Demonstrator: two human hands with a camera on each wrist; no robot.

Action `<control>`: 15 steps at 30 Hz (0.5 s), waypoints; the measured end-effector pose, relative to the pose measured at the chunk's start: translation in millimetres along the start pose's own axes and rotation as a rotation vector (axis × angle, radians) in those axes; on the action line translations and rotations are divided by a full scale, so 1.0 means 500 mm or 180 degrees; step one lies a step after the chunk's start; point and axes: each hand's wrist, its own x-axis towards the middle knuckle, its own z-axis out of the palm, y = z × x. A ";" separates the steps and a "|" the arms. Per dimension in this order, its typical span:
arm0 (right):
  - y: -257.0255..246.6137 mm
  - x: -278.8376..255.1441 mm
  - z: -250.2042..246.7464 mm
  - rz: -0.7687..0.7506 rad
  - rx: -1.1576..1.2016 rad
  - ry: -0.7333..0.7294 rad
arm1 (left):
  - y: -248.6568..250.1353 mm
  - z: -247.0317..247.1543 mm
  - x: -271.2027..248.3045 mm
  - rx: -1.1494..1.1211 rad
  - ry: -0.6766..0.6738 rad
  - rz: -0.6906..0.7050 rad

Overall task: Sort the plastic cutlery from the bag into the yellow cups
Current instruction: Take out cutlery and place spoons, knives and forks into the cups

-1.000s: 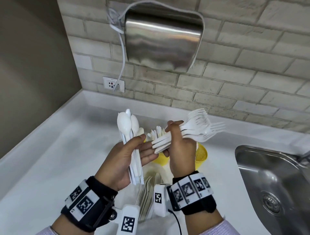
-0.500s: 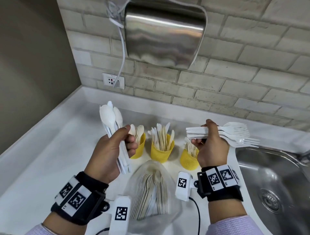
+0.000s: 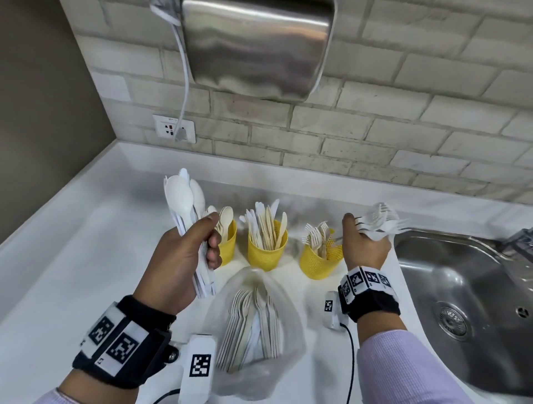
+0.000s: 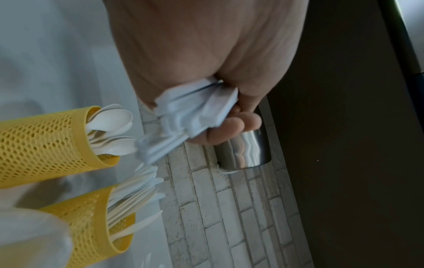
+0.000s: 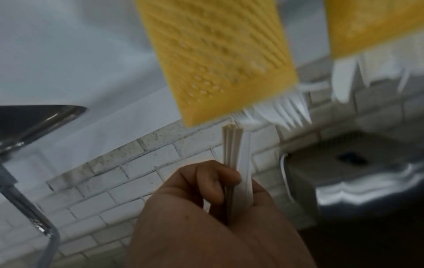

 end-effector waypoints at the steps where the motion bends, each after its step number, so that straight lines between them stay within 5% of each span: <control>1: 0.013 0.004 0.006 -0.0032 -0.0177 0.0006 | -0.003 0.003 0.001 0.0040 -0.0019 -0.0003; 6: 0.059 0.012 0.034 -0.0039 -0.0805 -0.0003 | -0.015 0.013 0.006 0.0182 -0.0079 -0.0042; 12: 0.102 0.013 0.056 -0.0786 -0.0993 -0.0101 | -0.021 0.022 0.007 0.0206 -0.0246 -0.0129; 15: 0.106 0.009 0.056 -0.0386 -0.0882 -0.0204 | -0.021 0.022 0.008 0.0259 -0.0243 -0.0143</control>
